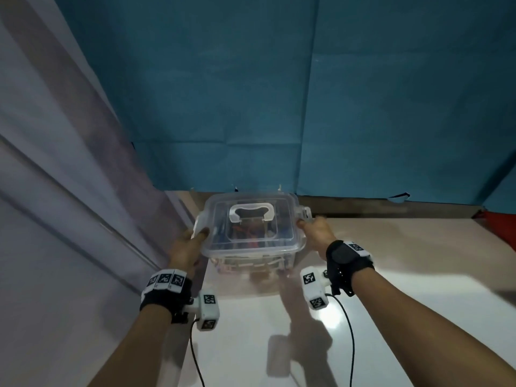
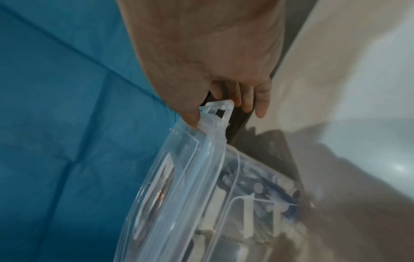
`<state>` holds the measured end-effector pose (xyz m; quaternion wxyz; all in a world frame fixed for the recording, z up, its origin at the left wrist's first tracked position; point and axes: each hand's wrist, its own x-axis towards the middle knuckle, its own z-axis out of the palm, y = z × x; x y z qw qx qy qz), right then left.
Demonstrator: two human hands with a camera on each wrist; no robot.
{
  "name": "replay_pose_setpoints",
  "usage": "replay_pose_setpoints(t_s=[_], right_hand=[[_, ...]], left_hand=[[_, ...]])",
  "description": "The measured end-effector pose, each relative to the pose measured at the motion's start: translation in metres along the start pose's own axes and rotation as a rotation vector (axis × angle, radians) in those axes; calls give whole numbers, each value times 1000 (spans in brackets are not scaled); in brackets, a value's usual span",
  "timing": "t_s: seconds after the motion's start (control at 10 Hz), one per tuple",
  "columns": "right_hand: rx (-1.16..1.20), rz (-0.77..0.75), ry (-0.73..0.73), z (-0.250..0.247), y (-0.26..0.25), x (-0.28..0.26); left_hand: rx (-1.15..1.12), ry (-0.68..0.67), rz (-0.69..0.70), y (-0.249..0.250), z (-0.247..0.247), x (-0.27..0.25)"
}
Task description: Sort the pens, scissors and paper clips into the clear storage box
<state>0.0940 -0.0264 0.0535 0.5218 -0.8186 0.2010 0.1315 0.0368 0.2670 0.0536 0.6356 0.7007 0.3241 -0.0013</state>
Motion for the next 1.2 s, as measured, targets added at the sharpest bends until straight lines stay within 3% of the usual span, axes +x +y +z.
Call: replay_pose_setpoints(t_s=[0.2,0.3,0.5,0.6,0.8,0.9,1.0,1.1,1.2], right_hand=[[222,80,-194,-17,-16,-15],[226,106,-223,-20,-15,-13],[200,100,-207,-21,-17,-13],[181,99,-192,-20,-19,-14],[-76,17,21,2,-34,-10],[-265,-45,85,14,-36,-9],[-378,-115,138,19,-37,-17],[-393,-100,102,15,-39,-20],[-401,-70,-34,-1,-45,-23]], left_hand=[[-413,-200,-343,18,-3,5],[-495,-245,-411,16,-6,5],[-518,-165,-373,10,-12,11],[-498,-201,-374,8,-13,11],[-108,17,-71,14,0,31],[-28,121,50,11,7,28],[163,158,194,15,11,20],[311,141,198,24,9,23],[481,130,231,43,16,15]])
